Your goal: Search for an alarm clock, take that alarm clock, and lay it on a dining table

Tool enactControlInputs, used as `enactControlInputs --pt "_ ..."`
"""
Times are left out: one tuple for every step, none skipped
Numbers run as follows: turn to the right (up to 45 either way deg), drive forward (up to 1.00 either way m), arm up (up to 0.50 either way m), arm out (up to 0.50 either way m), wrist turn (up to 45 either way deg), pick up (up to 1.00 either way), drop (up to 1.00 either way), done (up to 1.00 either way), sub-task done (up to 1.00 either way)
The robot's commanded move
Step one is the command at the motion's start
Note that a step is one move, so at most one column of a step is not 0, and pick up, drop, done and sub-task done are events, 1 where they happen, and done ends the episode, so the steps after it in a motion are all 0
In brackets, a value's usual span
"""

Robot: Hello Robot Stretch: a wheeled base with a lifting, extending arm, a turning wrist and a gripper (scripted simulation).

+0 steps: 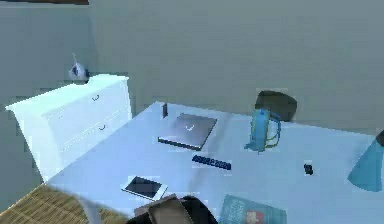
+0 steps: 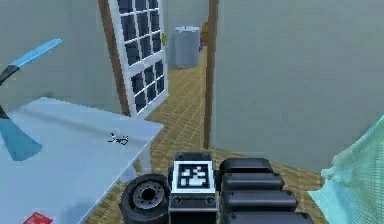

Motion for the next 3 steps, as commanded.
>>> enactControlInputs --pt "-42.0 0.00 0.00 0.00 0.0 0.00 0.00 0.00 0.00" --pt "0.0 0.00 0.00 0.48 0.0 0.00 0.00 0.00 0.00" --pt "0.0 0.00 0.00 0.00 39.0 0.00 0.00 0.00 0.00"
